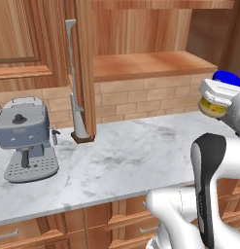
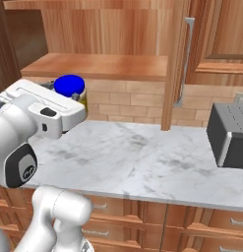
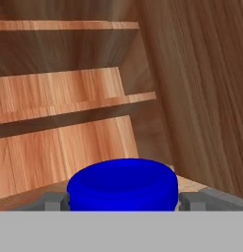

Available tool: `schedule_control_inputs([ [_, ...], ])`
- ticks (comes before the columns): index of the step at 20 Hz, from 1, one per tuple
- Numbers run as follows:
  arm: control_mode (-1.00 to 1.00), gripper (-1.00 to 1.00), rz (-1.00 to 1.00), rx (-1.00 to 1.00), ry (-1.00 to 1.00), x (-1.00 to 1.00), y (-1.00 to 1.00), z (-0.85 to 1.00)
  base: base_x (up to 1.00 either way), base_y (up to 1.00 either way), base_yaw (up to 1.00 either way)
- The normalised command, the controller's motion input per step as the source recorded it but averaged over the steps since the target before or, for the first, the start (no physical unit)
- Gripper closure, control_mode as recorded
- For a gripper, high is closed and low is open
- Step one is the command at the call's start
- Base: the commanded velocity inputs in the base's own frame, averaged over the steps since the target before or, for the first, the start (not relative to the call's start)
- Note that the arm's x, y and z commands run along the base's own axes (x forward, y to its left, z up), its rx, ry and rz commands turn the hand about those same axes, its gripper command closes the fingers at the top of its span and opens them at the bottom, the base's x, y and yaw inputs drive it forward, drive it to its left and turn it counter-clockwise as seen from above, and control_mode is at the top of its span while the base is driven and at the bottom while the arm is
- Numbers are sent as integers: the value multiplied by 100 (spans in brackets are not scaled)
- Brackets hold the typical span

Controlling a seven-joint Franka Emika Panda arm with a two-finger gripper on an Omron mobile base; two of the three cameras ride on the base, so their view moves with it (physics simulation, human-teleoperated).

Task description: Collect the paprika, mayonnaise, and shaker from the cabinet and place them next to the stove.

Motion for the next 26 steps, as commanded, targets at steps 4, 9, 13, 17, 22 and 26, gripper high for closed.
schedule_control_inputs([
  [4, 100, 100, 0, 0, 0, 0, 0, 0, -79, -11, 0],
  [9, 100, 100, 0, 0, 0, 0, 0, 0, -69, -30, 0],
  [13, 100, 100, 0, 0, 0, 0, 0, 0, -48, -52, 0],
  [17, 100, 100, 0, 0, 0, 0, 0, 0, -36, -67, -1],
  [22, 100, 100, 0, 0, 0, 0, 0, 0, -21, -74, 0],
  [26, 100, 100, 0, 0, 0, 0, 0, 0, -9, -78, 0],
])
